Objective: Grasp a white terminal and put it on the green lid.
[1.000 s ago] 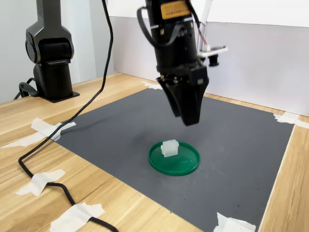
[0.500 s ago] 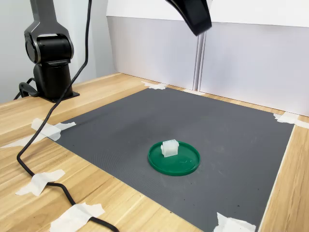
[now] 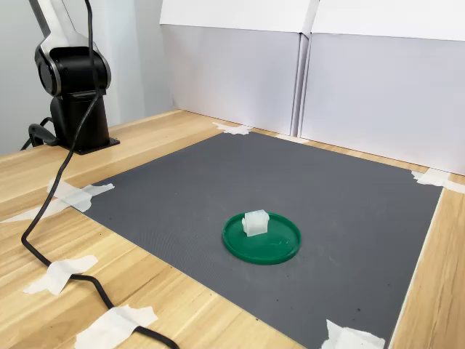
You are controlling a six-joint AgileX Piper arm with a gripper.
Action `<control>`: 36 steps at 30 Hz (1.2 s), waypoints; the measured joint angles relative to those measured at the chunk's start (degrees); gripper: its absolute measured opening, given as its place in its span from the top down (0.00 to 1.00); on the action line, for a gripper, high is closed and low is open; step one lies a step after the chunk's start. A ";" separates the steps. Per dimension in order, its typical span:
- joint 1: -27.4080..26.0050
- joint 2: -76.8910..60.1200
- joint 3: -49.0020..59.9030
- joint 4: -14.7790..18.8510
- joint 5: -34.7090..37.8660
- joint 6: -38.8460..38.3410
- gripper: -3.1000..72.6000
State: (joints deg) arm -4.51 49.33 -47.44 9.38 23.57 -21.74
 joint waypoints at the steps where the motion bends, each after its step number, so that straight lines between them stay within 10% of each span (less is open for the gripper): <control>1: 0.00 -2.16 1.80 -0.08 -0.98 0.14 0.98; 36: 0.00 -35.11 35.72 2.36 -7.98 8.59 0.98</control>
State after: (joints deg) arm -4.51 14.22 -11.72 11.74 15.59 -13.16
